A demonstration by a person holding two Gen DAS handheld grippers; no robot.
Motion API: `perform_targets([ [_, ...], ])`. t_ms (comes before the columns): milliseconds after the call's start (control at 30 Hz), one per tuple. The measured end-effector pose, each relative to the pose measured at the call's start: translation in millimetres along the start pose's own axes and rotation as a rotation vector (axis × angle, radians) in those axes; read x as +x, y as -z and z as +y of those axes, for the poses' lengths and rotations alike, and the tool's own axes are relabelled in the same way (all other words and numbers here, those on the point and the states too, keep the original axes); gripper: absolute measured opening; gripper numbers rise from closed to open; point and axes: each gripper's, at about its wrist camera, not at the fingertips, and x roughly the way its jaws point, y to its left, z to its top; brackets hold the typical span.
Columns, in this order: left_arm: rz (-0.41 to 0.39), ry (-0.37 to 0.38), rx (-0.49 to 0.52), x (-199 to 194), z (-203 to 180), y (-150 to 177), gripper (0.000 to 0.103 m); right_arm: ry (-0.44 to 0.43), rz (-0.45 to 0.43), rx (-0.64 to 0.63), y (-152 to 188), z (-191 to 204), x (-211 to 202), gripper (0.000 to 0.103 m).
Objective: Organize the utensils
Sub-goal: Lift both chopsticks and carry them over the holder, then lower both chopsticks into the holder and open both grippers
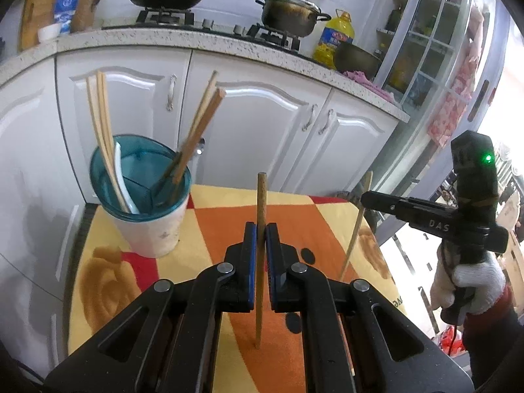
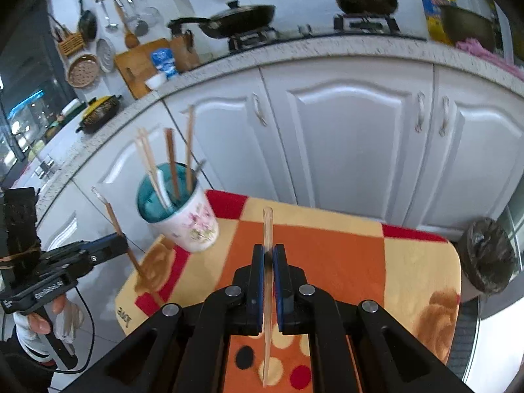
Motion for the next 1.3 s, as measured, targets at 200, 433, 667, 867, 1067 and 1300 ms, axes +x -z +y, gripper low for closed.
perform_targets([
  [200, -0.036, -0.01, 0.002, -16, 6, -3, 0.004, -0.023, -0.038, -0.039, -17, 23, -11, 0.005],
  [433, -0.07, -0.02, -0.012, -36, 15, -9, 0.004, -0.051, -0.077, -0.083, -36, 48, -19, 0.005],
  [667, -0.124, -0.014, -0.033, -76, 32, -34, 0.004, -0.104, -0.11, -0.128, -61, 75, -31, 0.005],
  [867, -0.208, -0.056, -0.018, -114, 45, -74, 0.004, -0.158, -0.164, -0.155, -95, 101, -41, 0.005],
  [1067, -0.265, -0.121, -0.004, -119, 58, -106, 0.004, -0.173, -0.211, -0.186, -129, 130, -35, 0.005],
  [1300, -0.231, -0.205, 0.006, -85, 80, -116, 0.004, -0.155, -0.172, -0.207, -146, 150, 14, 0.005],
])
